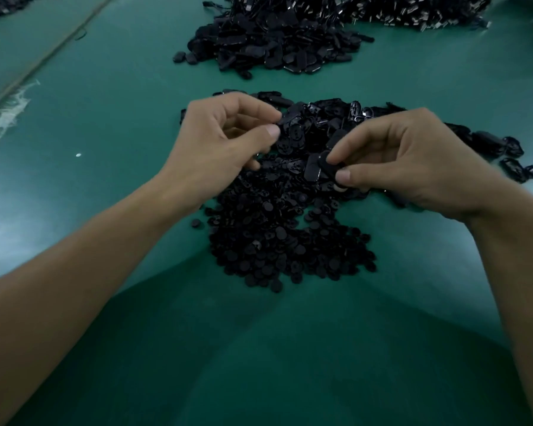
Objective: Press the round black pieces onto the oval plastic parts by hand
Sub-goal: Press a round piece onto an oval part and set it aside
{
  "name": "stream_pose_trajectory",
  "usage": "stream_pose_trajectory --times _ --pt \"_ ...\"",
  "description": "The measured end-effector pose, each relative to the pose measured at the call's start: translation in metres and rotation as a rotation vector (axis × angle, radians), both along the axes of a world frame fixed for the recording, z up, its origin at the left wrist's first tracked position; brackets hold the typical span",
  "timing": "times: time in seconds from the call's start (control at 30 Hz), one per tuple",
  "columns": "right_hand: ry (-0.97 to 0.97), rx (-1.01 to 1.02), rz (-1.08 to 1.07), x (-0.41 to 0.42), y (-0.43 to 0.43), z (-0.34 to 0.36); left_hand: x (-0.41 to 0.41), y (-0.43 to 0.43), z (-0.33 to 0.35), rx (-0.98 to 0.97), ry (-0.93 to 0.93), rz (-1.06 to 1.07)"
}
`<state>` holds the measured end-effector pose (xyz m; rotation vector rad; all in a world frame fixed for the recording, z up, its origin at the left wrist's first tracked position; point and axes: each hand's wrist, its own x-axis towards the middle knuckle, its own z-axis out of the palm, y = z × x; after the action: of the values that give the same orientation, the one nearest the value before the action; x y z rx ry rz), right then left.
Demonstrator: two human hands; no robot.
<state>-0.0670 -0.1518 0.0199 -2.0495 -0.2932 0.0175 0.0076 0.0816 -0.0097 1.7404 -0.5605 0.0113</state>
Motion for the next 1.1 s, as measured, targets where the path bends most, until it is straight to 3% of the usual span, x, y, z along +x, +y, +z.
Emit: stream_pose_trajectory --times 0.2,0.47,0.8,0.9,1.0,1.1 --pt "0.008 0.143 0.013 0.005 0.010 -0.008 -0.010 -0.007 -0.001 0.044 0.039 -0.207" --pt "-0.047 0.153 0.038 0.003 0.020 -0.010 -0.009 -0.007 0.000 0.046 0.036 -0.186" --pt "-0.221 0.220 -0.201 0.007 0.029 -0.019 -0.005 -0.004 -0.002 0.022 0.098 -0.170" --pt "-0.240 0.052 -0.308 0.010 0.029 -0.023 -0.001 -0.002 -0.003 -0.062 0.144 -0.070" --pt "-0.211 -0.306 -0.216 0.009 0.027 -0.027 0.002 -0.001 -0.003 -0.113 0.166 0.014" --pt "-0.153 -0.491 -0.092 0.008 0.031 -0.029 0.003 -0.001 -0.004 -0.119 0.155 0.048"
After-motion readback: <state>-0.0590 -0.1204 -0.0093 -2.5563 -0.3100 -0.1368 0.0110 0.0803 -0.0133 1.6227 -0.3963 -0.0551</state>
